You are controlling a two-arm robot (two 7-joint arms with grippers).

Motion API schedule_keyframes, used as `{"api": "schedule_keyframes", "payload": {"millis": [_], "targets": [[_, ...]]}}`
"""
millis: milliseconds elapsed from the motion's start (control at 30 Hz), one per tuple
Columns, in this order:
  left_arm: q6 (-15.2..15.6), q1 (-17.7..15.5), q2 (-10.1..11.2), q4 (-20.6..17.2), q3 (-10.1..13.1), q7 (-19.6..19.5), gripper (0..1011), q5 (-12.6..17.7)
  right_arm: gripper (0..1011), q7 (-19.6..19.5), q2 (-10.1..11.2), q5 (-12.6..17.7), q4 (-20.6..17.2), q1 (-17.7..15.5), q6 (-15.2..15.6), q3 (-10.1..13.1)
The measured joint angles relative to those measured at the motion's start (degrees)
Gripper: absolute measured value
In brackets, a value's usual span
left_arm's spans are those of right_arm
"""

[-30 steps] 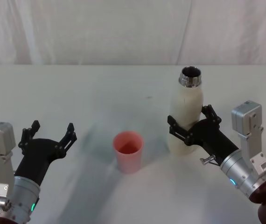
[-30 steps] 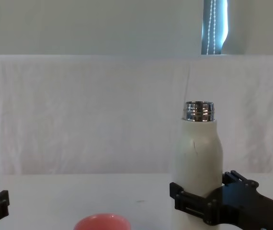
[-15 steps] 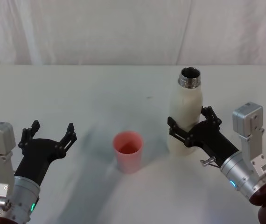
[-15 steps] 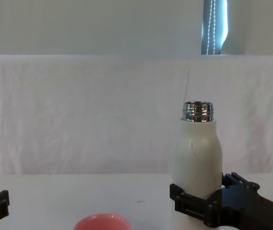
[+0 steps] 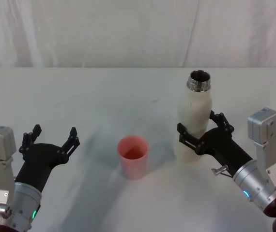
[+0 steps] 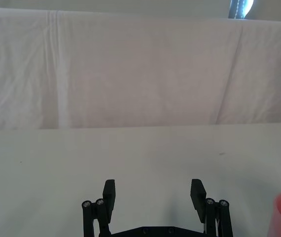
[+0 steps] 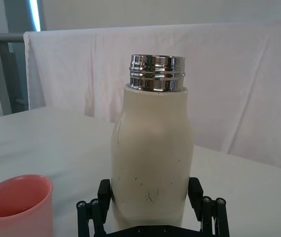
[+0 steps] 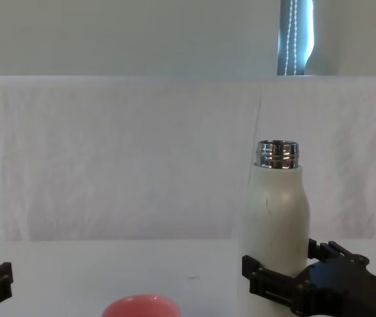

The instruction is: Grasp the thermos with one hand and pour water into the cup lid.

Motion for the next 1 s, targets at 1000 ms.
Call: {"api": "schedule_keyframes", "payload": {"millis": [1000], "targets": [[0.00, 0.00, 0.00, 0.00, 0.00, 0.00, 1001, 0.00, 1003, -0.48, 1.21, 0.54, -3.20, -3.64, -0.23, 0.81]]}}
